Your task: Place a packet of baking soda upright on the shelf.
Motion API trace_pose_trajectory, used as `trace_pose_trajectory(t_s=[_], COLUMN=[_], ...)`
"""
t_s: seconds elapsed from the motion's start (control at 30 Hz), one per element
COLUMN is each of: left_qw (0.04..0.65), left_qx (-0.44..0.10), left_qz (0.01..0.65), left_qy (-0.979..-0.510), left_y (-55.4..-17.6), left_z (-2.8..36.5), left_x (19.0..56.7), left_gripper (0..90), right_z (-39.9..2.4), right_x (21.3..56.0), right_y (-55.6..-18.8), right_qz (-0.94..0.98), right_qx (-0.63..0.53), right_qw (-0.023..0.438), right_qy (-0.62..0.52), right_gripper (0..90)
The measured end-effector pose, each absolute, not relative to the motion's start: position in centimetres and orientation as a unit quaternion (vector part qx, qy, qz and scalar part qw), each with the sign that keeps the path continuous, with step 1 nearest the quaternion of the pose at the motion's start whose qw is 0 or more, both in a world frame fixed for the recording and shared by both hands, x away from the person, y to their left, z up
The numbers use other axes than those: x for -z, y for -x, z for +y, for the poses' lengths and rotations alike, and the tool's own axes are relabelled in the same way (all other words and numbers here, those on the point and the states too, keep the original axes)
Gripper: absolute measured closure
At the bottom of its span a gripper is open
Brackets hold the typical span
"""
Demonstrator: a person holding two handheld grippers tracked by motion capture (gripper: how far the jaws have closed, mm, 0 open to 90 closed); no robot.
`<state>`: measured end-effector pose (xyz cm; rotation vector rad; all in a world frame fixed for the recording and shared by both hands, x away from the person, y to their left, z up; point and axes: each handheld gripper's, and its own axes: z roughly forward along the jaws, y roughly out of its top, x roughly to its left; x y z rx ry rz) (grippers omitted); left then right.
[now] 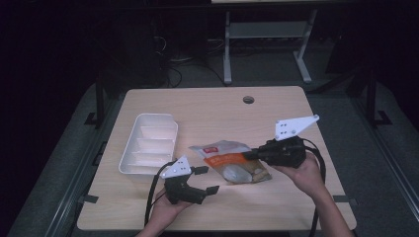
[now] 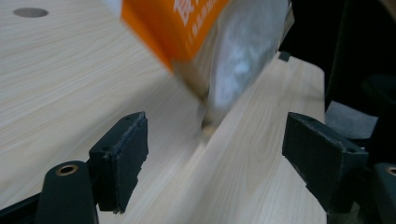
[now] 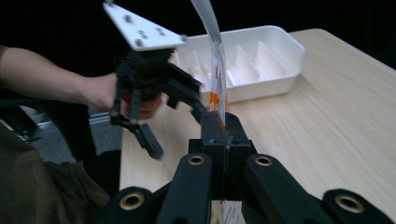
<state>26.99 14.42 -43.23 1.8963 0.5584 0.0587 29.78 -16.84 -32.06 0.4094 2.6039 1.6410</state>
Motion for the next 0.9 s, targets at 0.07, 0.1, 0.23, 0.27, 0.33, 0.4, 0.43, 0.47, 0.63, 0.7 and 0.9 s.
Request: trace_pose_trajectory(t_s=[0.07,0.1,0.23,0.27,0.33,0.4,0.43,0.47,0.63,0.7,0.9], left_qw=[0.561,0.577,0.571,0.579,0.582,0.58,0.576,0.571,0.554,0.549,0.551], left_qx=[-0.013,-0.002,-0.02,0.001,0.009,-0.003,-0.016,-0.023,-0.016,-0.021,-0.03], left_qz=[0.231,0.223,0.215,0.217,0.214,0.21,0.205,0.202,0.209,0.207,0.204], left_qy=[-0.795,-0.786,-0.792,-0.786,-0.784,-0.787,-0.791,-0.796,-0.806,-0.809,-0.809], left_y=[-27.2,-27.2,-27.0,-27.1,-27.1,-26.9,-26.8,-26.8,-26.9,-26.9,-26.6], left_z=[14.6,14.9,15.4,15.7,15.9,15.9,15.8,15.7,15.6,15.7,15.5], left_x=[43.4,43.5,43.6,43.5,43.4,43.3,43.3,43.3,43.5,43.5,43.5], left_gripper=[37.7,44.6,71.5,73.8,79.0,82.8,83.4,83.4,84.7,85.4,85.8], right_z=[-16.3,-15.8,-15.6,-15.8,-16.3,-16.5,-16.9,-16.9,-17.2,-17.2,-15.7], right_x=[32.4,32.9,33.7,33.9,34.3,34.6,35.1,35.1,36.4,37.0,39.0], right_y=[-29.7,-29.6,-29.6,-29.6,-29.7,-29.7,-29.7,-29.7,-29.6,-29.6,-29.8], right_qz=[0.834,0.831,0.825,0.824,0.819,0.817,0.817,0.817,0.833,0.844,0.866], right_qx=[-0.536,-0.542,-0.55,-0.551,-0.557,-0.559,-0.556,-0.556,-0.53,-0.511,-0.477], right_qw=[0.008,-0.002,-0.008,-0.01,-0.008,-0.011,-0.01,-0.01,0.004,0.011,-0.01], right_qy=[-0.127,-0.124,-0.128,-0.131,-0.138,-0.142,-0.15,-0.15,-0.159,-0.159,-0.149], right_gripper=[90.0,90.0,90.0,90.0,90.0,90.0,89.8,89.8,88.7,86.7,81.2])
